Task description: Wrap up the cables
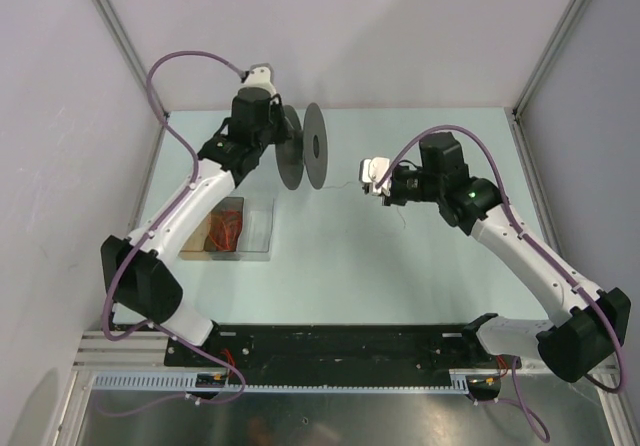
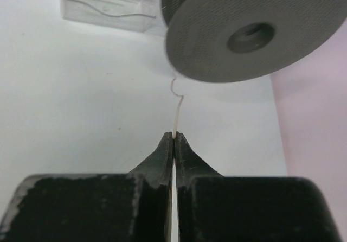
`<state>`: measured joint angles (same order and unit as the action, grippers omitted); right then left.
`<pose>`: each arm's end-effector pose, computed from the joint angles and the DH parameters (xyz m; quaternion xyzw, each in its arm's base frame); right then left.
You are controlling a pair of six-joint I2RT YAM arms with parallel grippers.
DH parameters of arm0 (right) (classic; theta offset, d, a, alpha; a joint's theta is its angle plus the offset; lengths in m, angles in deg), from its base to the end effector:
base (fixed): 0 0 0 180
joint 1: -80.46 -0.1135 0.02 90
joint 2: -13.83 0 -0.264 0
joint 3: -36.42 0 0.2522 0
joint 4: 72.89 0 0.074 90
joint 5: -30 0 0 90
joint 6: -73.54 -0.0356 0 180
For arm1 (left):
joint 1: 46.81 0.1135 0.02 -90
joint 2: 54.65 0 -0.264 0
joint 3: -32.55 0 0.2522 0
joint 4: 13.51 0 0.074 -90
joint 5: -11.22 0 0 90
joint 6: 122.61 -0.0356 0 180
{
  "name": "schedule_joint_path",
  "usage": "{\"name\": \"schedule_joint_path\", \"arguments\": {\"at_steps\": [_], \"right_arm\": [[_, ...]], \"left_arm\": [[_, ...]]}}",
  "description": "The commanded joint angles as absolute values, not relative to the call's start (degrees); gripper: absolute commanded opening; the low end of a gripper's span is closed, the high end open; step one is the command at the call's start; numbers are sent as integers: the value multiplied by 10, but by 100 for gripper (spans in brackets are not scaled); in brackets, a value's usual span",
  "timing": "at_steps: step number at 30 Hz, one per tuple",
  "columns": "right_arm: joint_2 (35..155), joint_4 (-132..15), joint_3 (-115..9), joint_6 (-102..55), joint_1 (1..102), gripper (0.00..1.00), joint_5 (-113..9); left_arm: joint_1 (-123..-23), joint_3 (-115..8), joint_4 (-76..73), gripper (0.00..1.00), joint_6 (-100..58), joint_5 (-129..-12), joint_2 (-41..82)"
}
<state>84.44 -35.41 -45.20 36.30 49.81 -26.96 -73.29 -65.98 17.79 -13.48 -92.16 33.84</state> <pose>0.2249 0.1558 0.3644 -0.6541 0.5090 0.1405 0.5417 0.3283 -0.1543 0.3820 -0.0131 0.8223 -0.1287 0.5541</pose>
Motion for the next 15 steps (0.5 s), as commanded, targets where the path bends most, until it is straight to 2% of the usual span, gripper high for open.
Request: {"name": "schedule_joint_path", "arguments": {"at_steps": [1, 9, 15], "right_arm": [[837, -293, -477, 392, 492, 0, -225], [829, -248, -477, 440, 459, 0, -155], [818, -297, -477, 421, 439, 0, -165]], "left_arm": [[-701, -744, 159, 0, -56, -963, 333], [-678, -759, 212, 0, 60, -951, 378], [-679, -731, 221, 0, 53, -917, 394]]}}
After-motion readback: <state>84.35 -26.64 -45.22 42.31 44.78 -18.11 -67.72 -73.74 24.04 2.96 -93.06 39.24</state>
